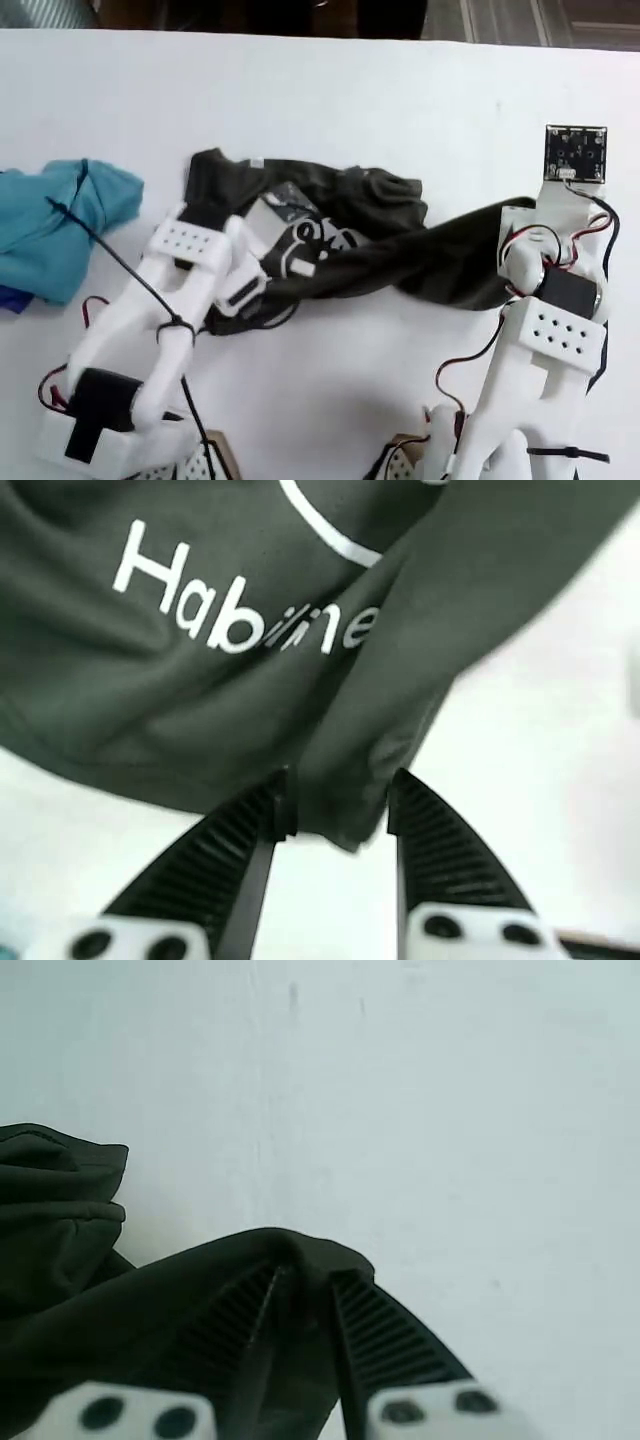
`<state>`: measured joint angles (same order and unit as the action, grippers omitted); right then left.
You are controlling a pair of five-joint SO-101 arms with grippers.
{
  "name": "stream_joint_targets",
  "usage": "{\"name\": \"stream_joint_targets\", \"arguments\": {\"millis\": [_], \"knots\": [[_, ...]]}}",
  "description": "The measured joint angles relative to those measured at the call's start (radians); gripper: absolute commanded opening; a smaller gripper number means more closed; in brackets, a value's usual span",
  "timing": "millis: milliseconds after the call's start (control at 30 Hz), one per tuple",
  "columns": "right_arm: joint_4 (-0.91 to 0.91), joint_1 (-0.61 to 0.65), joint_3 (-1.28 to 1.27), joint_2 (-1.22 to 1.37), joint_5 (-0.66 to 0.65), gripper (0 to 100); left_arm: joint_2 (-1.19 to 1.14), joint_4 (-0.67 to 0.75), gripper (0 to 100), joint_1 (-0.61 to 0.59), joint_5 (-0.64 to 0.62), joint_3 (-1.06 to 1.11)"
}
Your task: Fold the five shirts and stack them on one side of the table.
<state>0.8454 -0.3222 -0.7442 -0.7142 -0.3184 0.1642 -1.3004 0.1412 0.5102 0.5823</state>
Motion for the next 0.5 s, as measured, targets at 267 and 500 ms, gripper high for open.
{"name": "stream_joint_targets", "arguments": {"millis": [267,500], "knots": [[0.008,0.000,0.000,0.000,0.000,1.9,0.000,-0.098,17,0.005,0.000,-0.048],[0.008,0.000,0.000,0.000,0.000,1.9,-0.006,-0.138,17,0.114,0.014,-0.037]]}}
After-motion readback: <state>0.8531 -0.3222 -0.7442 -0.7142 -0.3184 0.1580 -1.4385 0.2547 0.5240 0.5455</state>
